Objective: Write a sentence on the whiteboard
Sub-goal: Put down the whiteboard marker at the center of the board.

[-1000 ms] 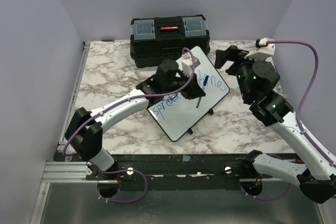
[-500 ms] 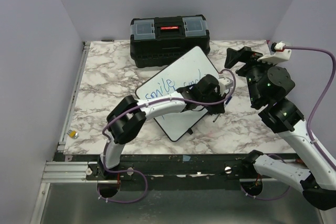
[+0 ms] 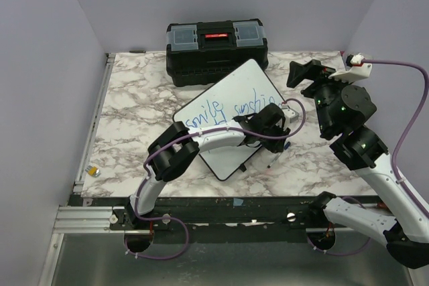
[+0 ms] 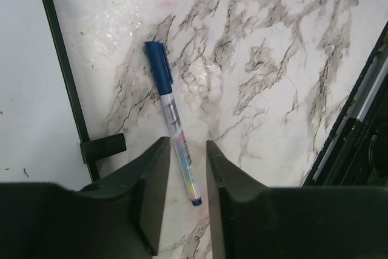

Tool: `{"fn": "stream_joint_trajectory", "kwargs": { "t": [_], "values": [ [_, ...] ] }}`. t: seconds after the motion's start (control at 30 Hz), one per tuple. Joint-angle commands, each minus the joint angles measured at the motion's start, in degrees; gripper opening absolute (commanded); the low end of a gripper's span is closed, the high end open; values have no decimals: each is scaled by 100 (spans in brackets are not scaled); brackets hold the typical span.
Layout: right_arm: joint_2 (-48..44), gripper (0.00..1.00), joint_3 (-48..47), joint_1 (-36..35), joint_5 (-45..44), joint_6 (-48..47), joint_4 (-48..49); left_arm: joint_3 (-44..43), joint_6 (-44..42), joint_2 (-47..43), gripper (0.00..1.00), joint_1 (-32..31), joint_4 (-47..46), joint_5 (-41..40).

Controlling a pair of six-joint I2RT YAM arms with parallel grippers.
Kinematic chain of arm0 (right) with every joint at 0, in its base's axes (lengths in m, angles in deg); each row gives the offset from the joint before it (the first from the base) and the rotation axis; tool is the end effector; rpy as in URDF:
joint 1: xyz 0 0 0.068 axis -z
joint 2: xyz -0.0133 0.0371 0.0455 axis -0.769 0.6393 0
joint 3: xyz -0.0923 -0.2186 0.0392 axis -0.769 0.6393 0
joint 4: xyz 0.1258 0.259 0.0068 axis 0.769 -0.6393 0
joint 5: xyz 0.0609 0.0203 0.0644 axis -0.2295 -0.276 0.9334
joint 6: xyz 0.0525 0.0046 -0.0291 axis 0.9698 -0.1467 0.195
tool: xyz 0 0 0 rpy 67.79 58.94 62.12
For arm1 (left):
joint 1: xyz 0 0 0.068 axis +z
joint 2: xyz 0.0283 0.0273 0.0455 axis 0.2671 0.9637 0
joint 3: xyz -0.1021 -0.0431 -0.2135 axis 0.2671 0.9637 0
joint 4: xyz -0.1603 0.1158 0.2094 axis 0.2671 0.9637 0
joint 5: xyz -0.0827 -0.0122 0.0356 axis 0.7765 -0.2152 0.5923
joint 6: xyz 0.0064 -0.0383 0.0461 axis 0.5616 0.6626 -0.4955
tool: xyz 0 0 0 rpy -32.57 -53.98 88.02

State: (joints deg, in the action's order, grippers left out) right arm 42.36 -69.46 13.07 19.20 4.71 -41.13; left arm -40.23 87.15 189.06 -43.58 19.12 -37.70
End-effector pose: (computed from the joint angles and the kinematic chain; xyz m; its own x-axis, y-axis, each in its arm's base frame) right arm 0.2019 0.1190 0.4423 0.0957 0.3451 -0.9337 -0.0185 0.9384 0.3449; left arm 0.2444 -0.4294 0.1496 -0.6212 0.4306 -0.6547 0.7672 0.5043 -0.3964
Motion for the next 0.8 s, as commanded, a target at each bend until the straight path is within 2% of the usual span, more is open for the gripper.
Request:
{"fn": "stream_joint_trajectory", "kwargs": {
  "t": [0.0,0.23,0.4,0.6,0.77],
  "values": [
    [-13,100,59,-34,-33,19,45,-93,-83,74,38,-48,-157,9],
    [13,100,51,-34,38,36,22,209,-87,-374,50,-43,-432,169],
    [-43,100,218,-31,157,30,137,893,-391,-1249,63,-43,-947,541],
    [-155,100,372,-32,448,146,301,1473,-677,-2468,78,10,-1166,88],
    [-361,100,678,-34,737,155,808,1844,-794,-3289,83,196,-1377,-211]
  ]
}}
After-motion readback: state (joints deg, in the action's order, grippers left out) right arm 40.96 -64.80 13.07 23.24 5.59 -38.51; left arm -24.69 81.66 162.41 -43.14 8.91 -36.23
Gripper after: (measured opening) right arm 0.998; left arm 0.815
